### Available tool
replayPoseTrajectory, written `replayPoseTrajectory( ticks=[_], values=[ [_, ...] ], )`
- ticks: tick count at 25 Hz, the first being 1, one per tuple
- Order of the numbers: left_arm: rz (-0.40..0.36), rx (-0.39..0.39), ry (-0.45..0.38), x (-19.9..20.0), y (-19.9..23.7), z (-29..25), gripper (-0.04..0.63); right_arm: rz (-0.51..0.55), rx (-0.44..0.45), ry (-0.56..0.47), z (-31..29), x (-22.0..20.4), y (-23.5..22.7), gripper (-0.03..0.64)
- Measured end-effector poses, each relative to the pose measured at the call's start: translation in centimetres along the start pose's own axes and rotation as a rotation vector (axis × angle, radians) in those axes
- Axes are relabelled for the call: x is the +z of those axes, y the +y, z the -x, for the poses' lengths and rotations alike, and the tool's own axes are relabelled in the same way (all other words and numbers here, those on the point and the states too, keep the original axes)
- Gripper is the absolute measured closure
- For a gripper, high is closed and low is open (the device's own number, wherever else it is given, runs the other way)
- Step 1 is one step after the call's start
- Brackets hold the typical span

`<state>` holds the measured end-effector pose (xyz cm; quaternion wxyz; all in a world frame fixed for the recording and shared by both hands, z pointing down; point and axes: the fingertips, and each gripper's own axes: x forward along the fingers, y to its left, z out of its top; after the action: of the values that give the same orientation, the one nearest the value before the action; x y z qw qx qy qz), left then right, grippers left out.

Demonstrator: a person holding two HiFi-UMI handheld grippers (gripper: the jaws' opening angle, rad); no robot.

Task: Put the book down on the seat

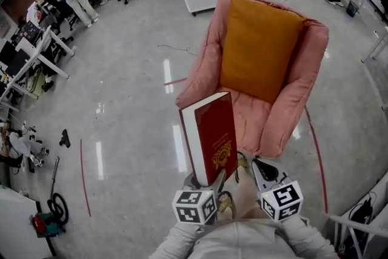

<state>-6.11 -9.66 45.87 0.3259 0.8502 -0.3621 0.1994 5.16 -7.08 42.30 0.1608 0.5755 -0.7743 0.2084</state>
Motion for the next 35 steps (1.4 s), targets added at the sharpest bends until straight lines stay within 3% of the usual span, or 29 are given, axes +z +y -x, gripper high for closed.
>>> replayPoseTrajectory(
  ticks=[18, 30, 35],
  values=[
    [0.047, -0.003, 0.180, -0.6, 4.1, -15.3, 0.348, -0.030, 0.029, 0.120, -11.5, -1.9, -8.6, 0.612],
    [0.052, -0.033, 0.333, -5.5, 6.5, -24.6, 0.348, -0.125, -0.003, 0.162, -17.7, -5.4, -13.3, 0.612],
    [0.094, -0.017, 0.371, -7.1, 8.2, -27.5, 0.348, -0.154, -0.031, 0.176, -19.6, -6.7, -15.5, 0.612]
  ],
)
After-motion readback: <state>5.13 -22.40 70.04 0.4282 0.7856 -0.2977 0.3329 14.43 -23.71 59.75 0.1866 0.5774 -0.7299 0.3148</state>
